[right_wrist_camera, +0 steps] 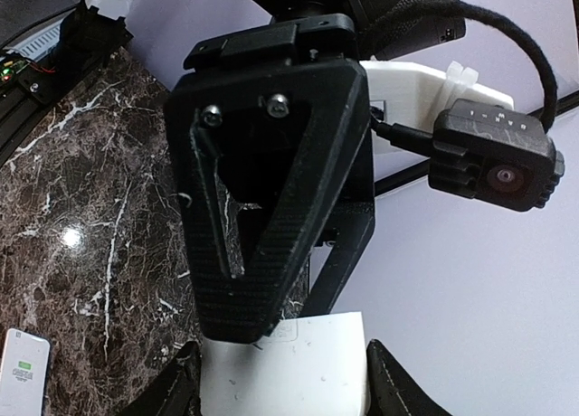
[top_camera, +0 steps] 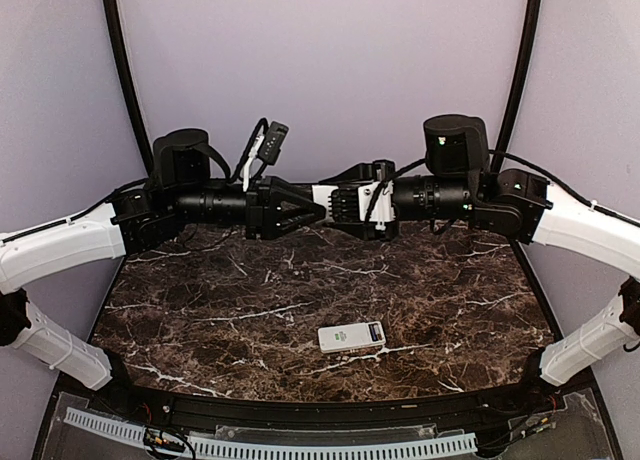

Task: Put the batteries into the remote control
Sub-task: Pass from the left arm to the right, then move the remote control without the battery cover to the center of the board.

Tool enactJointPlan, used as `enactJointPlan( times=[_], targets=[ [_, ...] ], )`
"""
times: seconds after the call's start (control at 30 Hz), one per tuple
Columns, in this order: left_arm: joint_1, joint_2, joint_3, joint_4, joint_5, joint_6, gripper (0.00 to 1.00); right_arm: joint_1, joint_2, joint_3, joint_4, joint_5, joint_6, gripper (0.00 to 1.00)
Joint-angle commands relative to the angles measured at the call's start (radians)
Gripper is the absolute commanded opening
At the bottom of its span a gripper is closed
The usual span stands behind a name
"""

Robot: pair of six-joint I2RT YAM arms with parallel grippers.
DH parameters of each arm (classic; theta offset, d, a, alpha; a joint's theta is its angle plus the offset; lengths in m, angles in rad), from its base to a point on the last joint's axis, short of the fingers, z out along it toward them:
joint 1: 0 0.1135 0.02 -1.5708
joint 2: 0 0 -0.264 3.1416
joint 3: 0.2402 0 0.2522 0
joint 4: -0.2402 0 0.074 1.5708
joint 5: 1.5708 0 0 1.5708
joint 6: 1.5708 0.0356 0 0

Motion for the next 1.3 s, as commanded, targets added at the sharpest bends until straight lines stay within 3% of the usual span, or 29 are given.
enactJointPlan(
  times=[0.0, 0.13, 0.37, 0.5, 0.77, 0.83, 0.87, 0.93, 1.13, 1.27],
  targets=[
    [0.009, -0.045, -0.017, -0.014, -0.017, 0.068, 0.6, 0.006, 0.001, 0.011, -0.046, 0.032, 0.049, 0.07],
    [0.011, -0.112, -0.089, -0.014, -0.105, 0.158, 0.73, -0.026, -0.002, -0.021, -0.125, -0.005, 0.143, 0.03],
    [0.011, -0.169, -0.19, -0.05, -0.237, 0.268, 0.81, -0.121, -0.01, -0.199, -0.21, -0.118, 0.229, 0.05],
    [0.008, -0.085, -0.279, -0.102, -0.26, 0.429, 0.81, -0.196, -0.024, -0.265, -0.246, -0.164, 0.286, 0.07],
    [-0.091, 0.21, -0.281, -0.139, -0.275, 0.804, 0.82, -0.309, -0.041, -0.433, -0.192, -0.183, 0.288, 0.06],
    [-0.11, 0.287, -0.245, -0.169, -0.262, 0.82, 0.87, -0.335, -0.029, -0.438, -0.202, -0.199, 0.288, 0.06],
    [-0.118, 0.31, -0.235, -0.172, -0.262, 0.819, 0.95, -0.345, -0.026, -0.44, -0.205, -0.196, 0.281, 0.06],
    [-0.143, 0.36, -0.223, -0.144, -0.269, 0.829, 0.99, -0.347, -0.032, -0.453, -0.194, -0.179, 0.266, 0.06],
    [-0.181, 0.522, -0.144, -0.079, -0.419, 0.803, 0.99, -0.35, -0.046, -0.47, -0.164, -0.163, 0.261, 0.06],
    [-0.181, 0.583, -0.118, -0.076, -0.426, 0.795, 0.98, -0.349, -0.06, -0.476, -0.166, -0.163, 0.256, 0.06]
  ],
)
